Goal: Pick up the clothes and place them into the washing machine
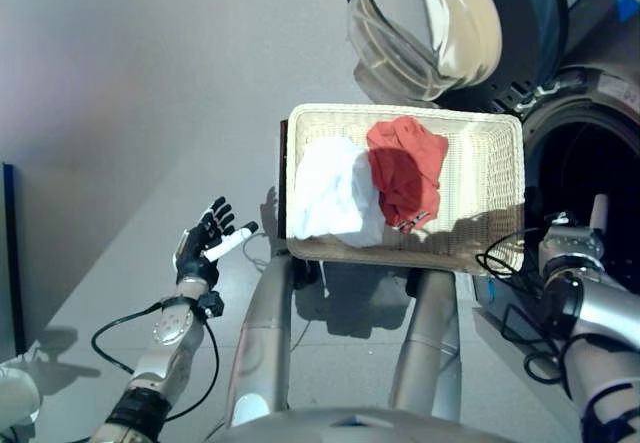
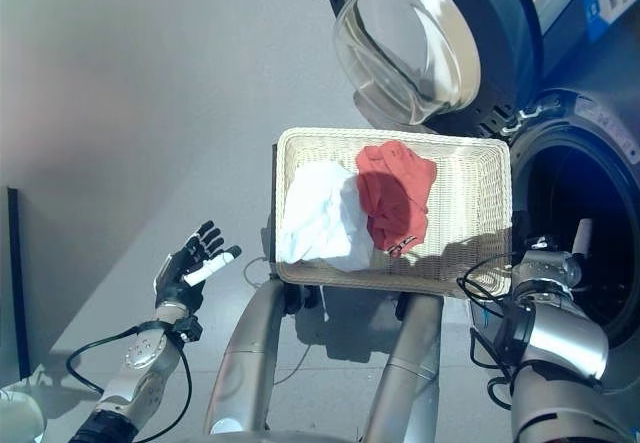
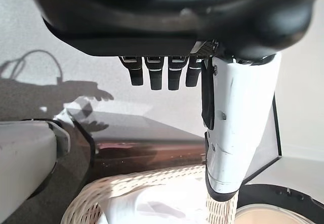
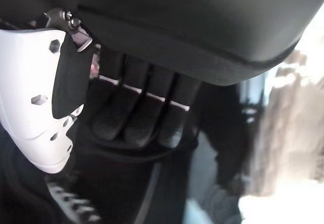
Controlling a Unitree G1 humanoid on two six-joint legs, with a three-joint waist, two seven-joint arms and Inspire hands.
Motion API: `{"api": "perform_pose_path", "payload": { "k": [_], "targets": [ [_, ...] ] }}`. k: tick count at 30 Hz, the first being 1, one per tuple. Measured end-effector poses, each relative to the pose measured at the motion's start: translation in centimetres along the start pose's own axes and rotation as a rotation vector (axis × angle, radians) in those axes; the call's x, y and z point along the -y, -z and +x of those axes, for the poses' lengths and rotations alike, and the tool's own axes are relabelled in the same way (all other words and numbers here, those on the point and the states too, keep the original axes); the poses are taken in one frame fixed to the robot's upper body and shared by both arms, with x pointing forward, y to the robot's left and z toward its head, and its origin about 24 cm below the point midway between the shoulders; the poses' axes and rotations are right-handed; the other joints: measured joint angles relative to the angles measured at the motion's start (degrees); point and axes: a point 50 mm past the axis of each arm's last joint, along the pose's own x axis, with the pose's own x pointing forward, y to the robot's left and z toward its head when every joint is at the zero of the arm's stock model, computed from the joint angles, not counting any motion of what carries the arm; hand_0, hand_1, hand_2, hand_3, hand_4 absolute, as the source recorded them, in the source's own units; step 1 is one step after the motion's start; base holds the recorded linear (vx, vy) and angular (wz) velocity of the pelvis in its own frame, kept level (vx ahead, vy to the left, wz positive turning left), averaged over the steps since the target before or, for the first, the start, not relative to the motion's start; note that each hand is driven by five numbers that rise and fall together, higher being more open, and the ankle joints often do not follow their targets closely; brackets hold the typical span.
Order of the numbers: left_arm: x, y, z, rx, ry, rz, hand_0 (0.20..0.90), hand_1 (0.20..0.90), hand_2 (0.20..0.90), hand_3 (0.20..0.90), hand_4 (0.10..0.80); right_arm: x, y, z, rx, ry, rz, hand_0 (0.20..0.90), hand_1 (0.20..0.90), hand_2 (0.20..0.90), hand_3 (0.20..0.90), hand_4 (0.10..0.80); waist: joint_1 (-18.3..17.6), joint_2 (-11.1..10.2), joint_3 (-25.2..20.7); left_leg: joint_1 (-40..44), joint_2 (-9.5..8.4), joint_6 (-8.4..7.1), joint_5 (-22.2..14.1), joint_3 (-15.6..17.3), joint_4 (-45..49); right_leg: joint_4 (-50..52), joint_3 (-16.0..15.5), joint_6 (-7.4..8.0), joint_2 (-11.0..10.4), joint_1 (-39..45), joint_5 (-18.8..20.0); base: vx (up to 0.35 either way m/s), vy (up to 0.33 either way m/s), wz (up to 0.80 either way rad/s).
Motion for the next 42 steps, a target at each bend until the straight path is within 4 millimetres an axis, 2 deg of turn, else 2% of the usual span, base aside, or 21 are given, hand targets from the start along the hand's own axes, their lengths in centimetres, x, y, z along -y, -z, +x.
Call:
{"api": "perform_pose_path", "payload": {
  "k": [1, 4, 6, 13, 18, 19, 20, 23, 24, 25, 26, 37, 40, 42],
  "targets": [
    [0.0, 0.1, -0.1, -0.003, -0.004, -0.002, 0.900, 0.900, 0.900, 0.900, 0.800, -0.3, -0.2, -0.1, 0.005, 0.004, 0.041, 0.200, 0.200, 0.200, 0.200, 0.300, -0.3, 0.0, 0.0, 0.0, 0.00, 0.28, -0.5, 0.1, 0.0, 0.0, -0.2, 0.38, 0.0, 0.0, -0.3, 0.000, 0.000, 0.00],
    [-0.2, 0.4, -0.3, -0.016, -0.015, -0.016, 0.900, 0.900, 0.900, 0.900, 0.800, -0.8, -0.4, -0.3, 0.009, 0.016, 0.122, 0.200, 0.200, 0.200, 0.200, 0.300, -0.8, 0.0, -0.6, 0.0, 0.04, 0.22, -0.1, 0.0, -0.2, -0.4, 0.1, -0.09, 0.2, 0.1, 0.1, 0.059, -0.009, -0.02],
    [-0.3, 0.6, -0.5, -0.023, -0.018, -0.019, 0.900, 0.900, 0.900, 0.900, 0.800, -0.9, -1.0, -0.3, 0.024, 0.038, 0.151, 0.200, 0.200, 0.200, 0.200, 0.300, -1.0, 0.0, -0.9, 0.1, 0.07, 0.31, -0.5, 0.0, -0.2, -0.5, -0.1, 0.31, 0.2, 0.1, 0.0, -0.039, -0.014, -0.06],
    [-0.4, 0.6, -0.8, -0.024, -0.015, -0.021, 0.900, 0.900, 0.900, 0.900, 0.800, -1.9, -5.3, 0.1, 0.118, 0.059, 0.209, 0.200, 0.200, 0.200, 0.200, 0.300, -0.7, 0.3, -1.3, 0.1, -0.12, 0.26, -0.3, 0.1, -0.5, -0.8, 0.3, 0.24, 0.3, 0.0, 0.4, -0.011, -0.011, -0.01],
    [-0.4, 0.8, -0.9, -0.029, -0.017, -0.020, 0.900, 0.900, 0.900, 0.900, 0.800, -1.9, -5.4, 0.0, 0.136, 0.083, 0.214, 0.200, 0.200, 0.200, 0.200, 0.300, -0.8, 0.4, -1.3, 0.1, -0.13, 0.19, -0.3, 0.2, -0.7, -1.0, 0.4, 0.26, 0.4, -0.1, 0.4, 0.034, -0.003, 0.00],
    [-0.4, 0.8, -0.9, -0.029, -0.019, -0.021, 0.900, 0.900, 0.900, 0.900, 0.800, -1.8, -5.4, -0.1, 0.145, 0.095, 0.222, 0.200, 0.200, 0.200, 0.200, 0.300, -0.8, 0.4, -1.3, 0.1, -0.11, 0.25, -0.4, 0.2, -0.8, -1.2, 0.5, 0.77, 0.3, -0.1, 0.1, 0.000, 0.000, 0.00],
    [-0.4, 0.8, -0.9, -0.030, -0.019, -0.021, 0.900, 0.900, 0.900, 0.900, 0.800, -1.8, -5.6, -0.1, 0.150, 0.100, 0.237, 0.200, 0.200, 0.200, 0.200, 0.300, -0.7, 0.4, -1.3, 0.1, -0.14, 0.17, -0.2, 0.2, -0.9, -1.4, 0.6, 0.31, 0.5, -0.1, 0.5, 0.000, 0.000, 0.00],
    [-0.4, 0.8, -0.9, -0.030, -0.021, -0.021, 0.900, 0.900, 0.900, 0.900, 0.800, -1.8, -5.9, -0.2, 0.179, 0.124, 0.262, 0.200, 0.200, 0.200, 0.200, 0.300, -0.8, 0.7, -1.2, 0.0, -0.17, 0.30, 0.0, 0.3, -1.1, -1.8, 0.4, 0.32, 0.5, -0.1, 0.7, 0.009, 0.011, -0.01],
    [-0.4, 0.8, -0.9, -0.030, -0.024, -0.021, 0.900, 0.900, 0.900, 0.900, 0.800, -1.7, -5.8, -0.3, 0.178, 0.130, 0.261, 0.200, 0.200, 0.200, 0.200, 0.300, -0.9, 0.7, -1.2, 0.0, -0.16, 0.36, -0.6, 0.3, -1.1, -1.8, 0.4, 0.72, 0.4, -0.1, 0.3, 0.000, 0.000, 0.00],
    [-0.4, 0.8, -0.9, -0.030, -0.027, -0.023, 0.900, 0.900, 0.900, 0.900, 0.800, -1.7, -5.7, -0.3, 0.179, 0.135, 0.262, 0.524, 0.524, 0.524, 0.524, 0.531, -0.9, 0.8, -1.2, 0.0, -0.17, 0.38, -0.1, 0.3, -1.0, -1.8, 0.4, 0.37, 0.4, -0.1, 0.6, -0.075, 0.024, -0.02],
    [-0.4, 0.8, -0.9, -0.029, -0.029, -0.025, 0.900, 0.900, 0.900, 0.900, 0.800, -1.7, -5.7, -0.3, 0.180, 0.135, 0.266, 0.900, 0.900, 0.900, 0.900, 0.800, -0.9, 0.8, -1.1, 0.0, -0.15, 0.33, -0.4, 0.3, -1.0, -1.9, 0.4, 0.38, 0.4, -0.1, 0.6, 0.083, 0.006, -0.02],
    [-0.4, 0.7, -0.9, -0.027, -0.031, -0.036, 0.900, 0.900, 0.900, 0.900, 0.800, -2.1, -5.3, -0.2, 0.173, 0.036, 0.206, 0.900, 0.900, 0.900, 0.900, 0.800, -0.8, 1.0, -1.0, -0.2, -0.21, 0.17, -0.5, 0.1, -0.4, -1.5, 0.4, 0.49, 0.3, 0.0, 0.4, 0.000, 0.007, 0.00],
    [-0.4, 0.7, -0.9, -0.028, -0.032, -0.038, 0.900, 0.900, 0.900, 0.900, 0.800, -1.8, -4.6, -0.1, 0.156, 0.027, 0.131, 0.900, 0.900, 0.900, 0.900, 0.800, -0.9, 0.9, -1.0, -0.1, -0.15, 0.43, -1.0, 0.0, -0.3, -1.5, -0.1, 1.05, 0.3, 0.4, -0.1, 0.057, 0.011, 0.02],
    [-0.3, 0.7, -0.9, -0.024, -0.028, -0.039, 0.900, 0.900, 0.900, 0.900, 0.800, -1.4, -3.9, 0.1, 0.130, 0.008, 0.076, 0.900, 0.900, 0.900, 0.900, 0.800, -0.9, 0.9, -1.0, 0.1, -0.14, 0.45, -1.0, -0.5, -0.3, -1.6, -0.7, 0.59, 0.3, 1.0, 0.1, 0.032, 0.013, 0.05]
  ]
}}
